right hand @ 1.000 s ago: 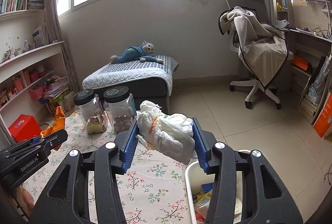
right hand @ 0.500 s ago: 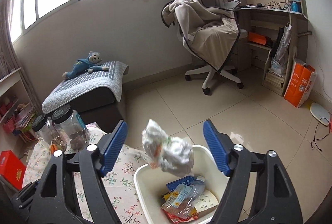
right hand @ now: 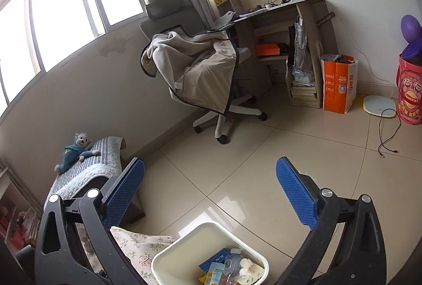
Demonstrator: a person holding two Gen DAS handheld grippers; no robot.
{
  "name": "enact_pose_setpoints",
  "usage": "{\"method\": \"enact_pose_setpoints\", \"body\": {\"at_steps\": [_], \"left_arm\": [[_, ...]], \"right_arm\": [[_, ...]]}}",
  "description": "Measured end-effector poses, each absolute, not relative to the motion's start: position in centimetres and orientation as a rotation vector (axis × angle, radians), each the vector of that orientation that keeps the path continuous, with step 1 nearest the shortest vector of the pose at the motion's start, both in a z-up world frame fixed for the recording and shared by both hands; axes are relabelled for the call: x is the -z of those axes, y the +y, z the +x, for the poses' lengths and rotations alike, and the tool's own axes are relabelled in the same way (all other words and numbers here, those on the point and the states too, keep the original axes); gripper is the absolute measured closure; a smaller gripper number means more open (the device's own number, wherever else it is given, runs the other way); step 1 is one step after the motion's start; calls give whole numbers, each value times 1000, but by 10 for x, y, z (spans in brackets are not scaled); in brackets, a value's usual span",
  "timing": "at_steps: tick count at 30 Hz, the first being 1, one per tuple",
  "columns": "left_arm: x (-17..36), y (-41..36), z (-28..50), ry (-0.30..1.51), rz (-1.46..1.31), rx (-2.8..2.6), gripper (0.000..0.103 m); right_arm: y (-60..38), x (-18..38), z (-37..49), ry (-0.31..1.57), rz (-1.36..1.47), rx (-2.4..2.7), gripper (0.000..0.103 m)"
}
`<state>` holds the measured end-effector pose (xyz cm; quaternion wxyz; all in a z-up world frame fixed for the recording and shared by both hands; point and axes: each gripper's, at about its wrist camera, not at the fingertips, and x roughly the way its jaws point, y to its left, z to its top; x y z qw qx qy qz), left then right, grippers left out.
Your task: Collect trash
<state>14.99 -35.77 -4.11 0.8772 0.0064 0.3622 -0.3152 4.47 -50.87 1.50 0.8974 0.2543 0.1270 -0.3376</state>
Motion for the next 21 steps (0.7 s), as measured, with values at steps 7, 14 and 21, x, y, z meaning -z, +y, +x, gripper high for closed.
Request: {"method": "enact_pose_setpoints", "body": {"at_steps": [7, 14, 21], "left_arm": [[33, -385, 150, 739, 67, 651, 38], [7, -354, 145, 638, 80, 539, 15], [-54, -280, 113, 343, 47, 341, 7]], "right_arm": [[-535, -11, 24, 243, 605, 757, 7], [-530, -16, 17, 231, 595, 776, 7], [-466, -37, 24, 191, 501, 650, 7]]}}
